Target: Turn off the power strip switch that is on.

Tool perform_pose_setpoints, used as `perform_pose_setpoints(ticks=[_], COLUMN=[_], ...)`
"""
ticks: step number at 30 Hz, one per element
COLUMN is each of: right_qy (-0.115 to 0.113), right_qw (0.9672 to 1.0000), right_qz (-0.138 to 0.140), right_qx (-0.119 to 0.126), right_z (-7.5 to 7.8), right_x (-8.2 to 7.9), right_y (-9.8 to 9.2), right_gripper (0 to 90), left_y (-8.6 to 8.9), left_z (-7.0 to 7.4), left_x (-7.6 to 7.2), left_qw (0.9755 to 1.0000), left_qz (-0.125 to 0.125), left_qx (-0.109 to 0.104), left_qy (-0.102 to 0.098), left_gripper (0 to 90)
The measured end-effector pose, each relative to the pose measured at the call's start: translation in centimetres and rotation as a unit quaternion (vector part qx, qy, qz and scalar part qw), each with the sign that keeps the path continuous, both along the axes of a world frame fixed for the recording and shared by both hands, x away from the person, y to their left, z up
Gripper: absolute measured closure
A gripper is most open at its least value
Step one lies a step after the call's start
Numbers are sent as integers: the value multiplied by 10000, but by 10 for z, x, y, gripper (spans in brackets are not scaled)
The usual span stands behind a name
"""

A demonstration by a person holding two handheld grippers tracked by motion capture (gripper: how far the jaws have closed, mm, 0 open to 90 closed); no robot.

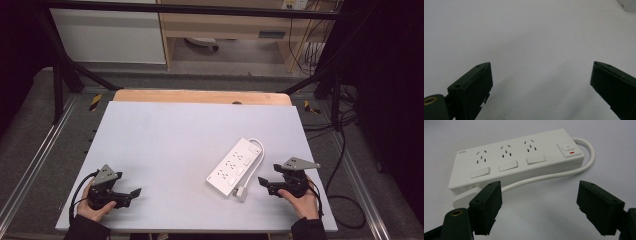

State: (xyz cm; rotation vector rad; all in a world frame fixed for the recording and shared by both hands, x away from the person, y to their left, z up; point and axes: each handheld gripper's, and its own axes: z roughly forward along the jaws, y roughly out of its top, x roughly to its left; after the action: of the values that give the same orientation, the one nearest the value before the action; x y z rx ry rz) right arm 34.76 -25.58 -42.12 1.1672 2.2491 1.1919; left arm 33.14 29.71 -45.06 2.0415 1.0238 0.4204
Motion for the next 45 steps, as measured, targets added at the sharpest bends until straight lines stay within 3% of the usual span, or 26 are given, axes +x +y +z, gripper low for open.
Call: perform_pose_setpoints(ticks=[33, 45], right_qy=[-184, -134], right_qw=[9997, 9999], right_qz=[-145, -84], right_qx=[-107, -32], right_z=[9, 7], right_x=[12, 19], right_y=[15, 24], right_gripper=[416, 550], left_y=[0, 0], left_z=[0, 0], left_x=[0, 0], left_qw=[10000, 10000], left_qz=[15, 18], left_qx=[-10, -12], left_qy=[-11, -17], left_gripper=[40, 40])
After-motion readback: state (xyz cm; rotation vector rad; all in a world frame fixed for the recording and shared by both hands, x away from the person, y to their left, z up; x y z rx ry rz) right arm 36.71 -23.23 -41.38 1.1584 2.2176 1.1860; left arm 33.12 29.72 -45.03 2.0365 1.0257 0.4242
